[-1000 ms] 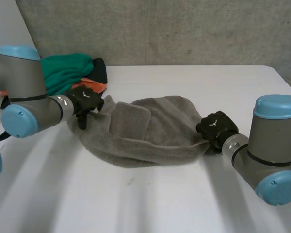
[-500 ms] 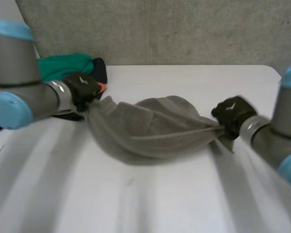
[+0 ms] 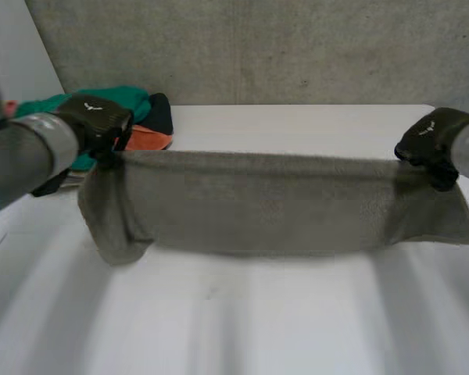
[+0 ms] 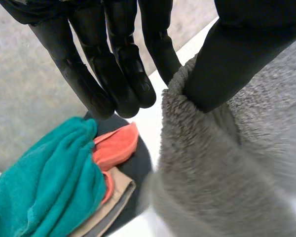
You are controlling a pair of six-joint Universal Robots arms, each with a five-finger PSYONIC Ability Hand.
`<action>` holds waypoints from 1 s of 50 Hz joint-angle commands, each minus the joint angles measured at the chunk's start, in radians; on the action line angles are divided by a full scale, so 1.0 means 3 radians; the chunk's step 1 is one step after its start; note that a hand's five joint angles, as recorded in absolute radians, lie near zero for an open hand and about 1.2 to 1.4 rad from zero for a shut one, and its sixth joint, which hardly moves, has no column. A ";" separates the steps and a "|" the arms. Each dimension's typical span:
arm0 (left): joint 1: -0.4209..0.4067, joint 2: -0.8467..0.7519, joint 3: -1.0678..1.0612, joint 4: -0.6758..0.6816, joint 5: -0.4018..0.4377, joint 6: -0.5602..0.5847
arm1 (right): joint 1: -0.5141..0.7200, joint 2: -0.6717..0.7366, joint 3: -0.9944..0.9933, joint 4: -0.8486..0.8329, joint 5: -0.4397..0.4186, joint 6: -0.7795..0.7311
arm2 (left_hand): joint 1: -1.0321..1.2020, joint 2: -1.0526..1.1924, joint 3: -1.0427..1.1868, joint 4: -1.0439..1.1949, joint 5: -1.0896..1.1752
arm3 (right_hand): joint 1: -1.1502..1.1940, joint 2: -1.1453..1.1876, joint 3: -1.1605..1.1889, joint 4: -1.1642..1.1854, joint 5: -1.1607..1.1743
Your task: Fold the laundry.
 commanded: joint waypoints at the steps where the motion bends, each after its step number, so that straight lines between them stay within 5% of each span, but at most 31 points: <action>1: -0.0168 -0.0534 0.1169 0.0490 -0.0263 -0.0011 | 0.0061 0.0511 -0.0840 -0.0839 0.0272 0.0120 | 0.0813 0.0677 0.0701 0.0673 0.0797 | 0.0919 0.0741 0.0693 0.0670 0.0720; 5: -0.0183 -0.0427 0.1631 0.0995 -0.0258 -0.0052 | 0.0035 0.0491 -0.1194 -0.1946 0.0436 0.0375 | 0.0813 0.0677 0.0701 0.0673 0.0797 | 0.0919 0.0741 0.0693 0.0670 0.0720; 12: -0.0168 -0.0084 0.1362 0.1887 -0.0427 -0.0312 | -0.0042 0.0108 -0.0771 -0.3176 0.0252 0.0498 | 0.0813 0.0677 0.0701 0.0673 0.0797 | 0.0919 0.0741 0.0693 0.0670 0.0720; 27: -0.0239 -0.0032 -0.0744 0.1949 -0.0381 -0.0492 | -0.0129 0.0045 0.1258 -0.2968 -0.0494 0.0749 | 0.0813 0.0677 0.0701 0.0673 0.0797 | 0.0919 0.0741 0.0693 0.0670 0.0720; 37: -0.0280 -0.0376 -0.1160 0.1402 -0.0462 -0.0543 | -0.0154 0.0619 0.1715 -0.2737 -0.0469 0.0274 | 0.0813 0.0677 0.0701 0.0673 0.0797 | 0.0919 0.0741 0.0693 0.0670 0.0720; 40: -0.0270 -0.0340 -0.1098 0.1044 -0.0442 -0.0558 | -0.0144 0.0598 0.1766 -0.2671 -0.0408 0.0243 | 0.0054 -0.0081 -0.0057 -0.0085 0.0039 | 0.0919 0.0741 0.0693 0.0670 0.0720; 42: -0.0265 -0.0274 -0.1017 0.0815 -0.0396 -0.0543 | -0.0139 0.0543 0.1807 -0.2671 -0.0398 0.0278 | -0.1320 -0.1455 -0.1431 -0.1459 -0.1336 | 0.0919 0.0741 0.0693 0.0670 0.0720; 45: -0.0260 -0.0207 -0.0833 0.0600 -0.0330 -0.0517 | -0.0119 0.0440 0.1858 -0.2671 -0.0403 0.0339 | -0.2305 -0.2441 -0.2417 -0.2445 -0.2321 | 0.0919 0.0741 0.0693 0.0670 0.0720; 50: -0.0229 -0.0217 -0.0490 0.0456 -0.0253 -0.0405 | -0.0098 0.0373 0.1925 -0.2691 -0.0397 0.0406 | -0.2396 -0.2532 -0.2508 -0.2536 -0.2412 | 0.0919 0.0741 0.0693 0.0670 0.0720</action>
